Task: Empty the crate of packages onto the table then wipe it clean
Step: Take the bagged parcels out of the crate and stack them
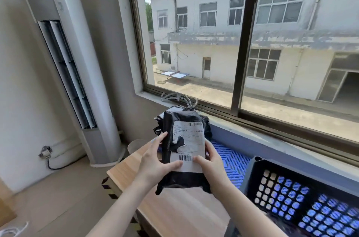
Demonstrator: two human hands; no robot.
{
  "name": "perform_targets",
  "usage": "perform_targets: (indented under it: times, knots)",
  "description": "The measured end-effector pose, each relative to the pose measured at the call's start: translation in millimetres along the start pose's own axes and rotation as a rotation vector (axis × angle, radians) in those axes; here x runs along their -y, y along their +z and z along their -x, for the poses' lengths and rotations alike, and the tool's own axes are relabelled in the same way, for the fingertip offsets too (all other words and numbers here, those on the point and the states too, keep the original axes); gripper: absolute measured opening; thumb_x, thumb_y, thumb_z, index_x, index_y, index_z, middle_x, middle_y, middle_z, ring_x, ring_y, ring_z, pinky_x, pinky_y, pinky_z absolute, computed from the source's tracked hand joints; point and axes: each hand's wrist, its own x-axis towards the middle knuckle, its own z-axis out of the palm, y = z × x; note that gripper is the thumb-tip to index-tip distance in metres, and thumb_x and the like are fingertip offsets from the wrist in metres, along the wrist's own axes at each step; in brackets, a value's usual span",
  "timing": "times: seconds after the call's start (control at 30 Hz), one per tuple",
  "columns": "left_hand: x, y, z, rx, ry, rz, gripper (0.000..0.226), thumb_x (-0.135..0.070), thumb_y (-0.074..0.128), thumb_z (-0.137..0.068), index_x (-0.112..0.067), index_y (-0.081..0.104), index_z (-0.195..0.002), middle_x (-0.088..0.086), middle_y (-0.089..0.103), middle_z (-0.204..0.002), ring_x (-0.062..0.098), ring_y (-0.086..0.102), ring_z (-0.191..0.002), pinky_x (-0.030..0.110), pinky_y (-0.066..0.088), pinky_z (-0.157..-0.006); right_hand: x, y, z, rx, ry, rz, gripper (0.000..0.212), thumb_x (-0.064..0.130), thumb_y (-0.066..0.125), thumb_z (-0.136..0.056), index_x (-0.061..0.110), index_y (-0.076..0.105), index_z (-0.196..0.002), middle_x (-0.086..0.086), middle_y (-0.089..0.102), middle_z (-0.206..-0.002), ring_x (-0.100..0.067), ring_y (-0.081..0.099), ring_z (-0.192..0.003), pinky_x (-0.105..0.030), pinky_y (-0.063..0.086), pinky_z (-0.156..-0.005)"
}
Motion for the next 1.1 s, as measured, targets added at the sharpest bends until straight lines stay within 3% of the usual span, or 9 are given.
perform_targets:
  times: [0.13,0.2,0.37,0.5,0.57,0.63,0.73,1.0,1.1]
  knots:
    - [38.7,-12.8,-38.0,-0.001,-0.006,0.012,0.083,-0.023,0.092,-0.060,-0.038,0.049,-0.130,-0.017,0.046,-0.119,-0.009,0.050,-0.106,-0.005,0.033,-0.077,-20.5,29.7,-26.7,-0.092,-0.030,0.008,0.062,0.002,0.064,-0.081,0.044,0.049,-0.124,0.007,0.062,-0.117,-0.015,0.063,-0.106,-0.042,0.055,-0.089]
    - [56.5,-11.8,-56.4,0.015,-0.008,0.024,0.077,-0.024,0.092,-0.059,-0.039,0.052,-0.123,-0.009,0.049,-0.116,-0.011,0.049,-0.103,-0.003,0.034,-0.077,-29.6,36.8,-41.2,-0.124,-0.014,0.006,0.067,0.008,0.068,-0.077,0.045,0.046,-0.128,0.006,0.060,-0.121,-0.017,0.061,-0.108,-0.044,0.055,-0.090]
    - [80.1,6.9,-111.6,0.165,-0.018,0.079,0.071,-0.047,0.084,-0.053,-0.051,0.051,-0.116,-0.017,0.054,-0.115,-0.009,0.052,-0.107,0.015,0.045,-0.093,-42.2,35.8,-95.2,-0.233,0.026,0.009,0.070,0.011,0.067,-0.071,0.045,0.045,-0.129,0.001,0.058,-0.123,-0.020,0.059,-0.111,-0.048,0.053,-0.092]
    - [91.8,25.6,-161.8,0.297,0.007,0.076,0.075,-0.028,0.087,-0.066,-0.048,0.047,-0.127,-0.018,0.053,-0.128,-0.015,0.047,-0.114,0.002,0.038,-0.087,-50.3,26.4,-143.2,-0.310,0.013,0.007,0.070,0.016,0.070,-0.068,0.041,0.046,-0.129,0.002,0.059,-0.124,-0.017,0.059,-0.111,-0.046,0.050,-0.096]
    - [93.7,33.4,-186.1,0.350,0.026,0.031,0.077,-0.031,0.086,-0.068,-0.048,0.045,-0.131,-0.023,0.050,-0.129,-0.016,0.043,-0.116,0.001,0.035,-0.088,-53.2,19.8,-166.4,-0.316,0.002,0.010,0.070,0.009,0.071,-0.077,0.035,0.043,-0.135,0.003,0.058,-0.124,-0.011,0.057,-0.110,-0.037,0.051,-0.093]
    - [98.6,40.3,-210.8,0.395,0.027,-0.001,0.080,-0.042,0.085,-0.065,-0.051,0.043,-0.132,-0.024,0.049,-0.131,-0.008,0.043,-0.122,0.015,0.037,-0.099,-55.4,13.6,-187.7,-0.302,-0.003,0.015,0.069,0.001,0.067,-0.083,0.033,0.040,-0.137,0.006,0.057,-0.122,-0.001,0.054,-0.107,-0.023,0.049,-0.083]
    - [108.3,49.0,-242.7,0.469,0.023,-0.049,0.086,-0.054,0.084,-0.056,-0.055,0.041,-0.132,-0.022,0.049,-0.133,0.003,0.043,-0.126,0.031,0.038,-0.107,-58.2,7.8,-216.4,-0.285,0.018,0.018,0.073,-0.002,0.065,-0.083,0.039,0.037,-0.136,0.013,0.055,-0.121,0.001,0.054,-0.106,-0.018,0.048,-0.075]
    - [138.9,70.1,-310.4,0.589,0.116,-0.109,0.085,-0.041,0.090,-0.050,-0.042,0.053,-0.127,-0.017,0.050,-0.131,0.001,0.043,-0.126,0.016,0.033,-0.102,-72.1,12.2,-280.5,-0.256,0.086,0.099,0.090,0.006,0.062,-0.062,0.039,0.033,-0.141,0.006,0.050,-0.132,-0.004,0.058,-0.105,-0.022,0.053,-0.077]
    - [152.4,77.3,-338.9,0.624,0.165,-0.146,0.085,-0.049,0.086,-0.045,-0.048,0.050,-0.122,-0.014,0.052,-0.129,0.007,0.045,-0.125,0.027,0.037,-0.106,-78.6,17.0,-305.5,-0.273,0.090,0.158,0.083,-0.005,0.062,-0.073,0.038,0.036,-0.139,0.007,0.048,-0.132,-0.003,0.056,-0.104,-0.023,0.054,-0.081]
